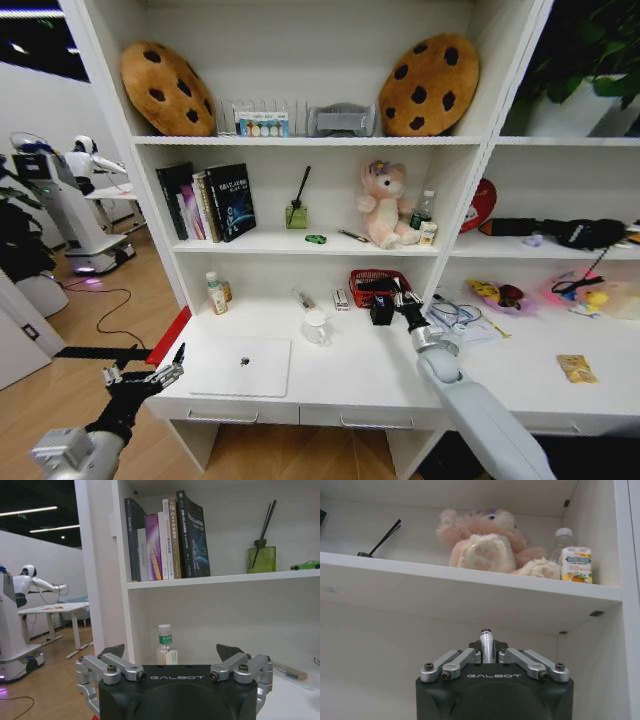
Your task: Organize the objects on the table.
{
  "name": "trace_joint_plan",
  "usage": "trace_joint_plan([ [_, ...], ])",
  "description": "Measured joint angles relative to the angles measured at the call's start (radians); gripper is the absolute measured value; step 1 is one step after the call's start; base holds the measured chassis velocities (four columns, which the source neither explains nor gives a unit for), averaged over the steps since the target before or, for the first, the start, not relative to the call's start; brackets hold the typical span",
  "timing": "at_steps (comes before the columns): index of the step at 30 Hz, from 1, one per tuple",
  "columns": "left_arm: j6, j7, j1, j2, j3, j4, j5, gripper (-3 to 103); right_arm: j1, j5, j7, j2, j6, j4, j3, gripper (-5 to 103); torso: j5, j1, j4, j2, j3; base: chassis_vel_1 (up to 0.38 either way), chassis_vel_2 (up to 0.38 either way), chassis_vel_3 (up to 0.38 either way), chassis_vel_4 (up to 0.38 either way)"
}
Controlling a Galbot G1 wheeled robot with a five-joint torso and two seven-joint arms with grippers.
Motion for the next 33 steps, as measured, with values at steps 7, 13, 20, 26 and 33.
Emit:
trace_joint_plan([
  [7,0.0,0.0,0.0,0.0,0.0,0.0,0.0,100,0.108,-0.013,-0.007,0.099,0.026,-0.17,-0.034,10,-0.0001,0.0,-0.0003,0.0,0.0,0.0,0.0,0.0,0.0],
  [13,0.0,0.0,0.0,0.0,0.0,0.0,0.0,100,0.151,-0.036,-0.022,0.13,0.058,-0.256,-0.032,10,0.0,0.0,-0.0001,0.0,0.0,0.0,0.0,0.0,0.0],
  [20,0.0,0.0,0.0,0.0,0.0,0.0,0.0,100,0.162,-0.035,-0.03,0.12,0.067,-0.279,-0.018,10,0.0,0.0,-0.0003,0.0,0.0,0.0,0.0,0.0,0.0],
  [26,0.0,0.0,0.0,0.0,0.0,0.0,0.0,100,0.142,-0.023,-0.046,0.105,0.05,-0.265,-0.008,13,0.0002,0.0,-0.0003,0.0,0.0,0.0,0.0,0.0,0.0],
  [33,0.0,0.0,0.0,0.0,0.0,0.0,0.0,100,0.096,0.008,-0.046,0.081,-0.055,-0.193,0.005,40,0.0,0.0,-0.0004,0.0,0.0,0.0,0.0,0.0,0.0],
])
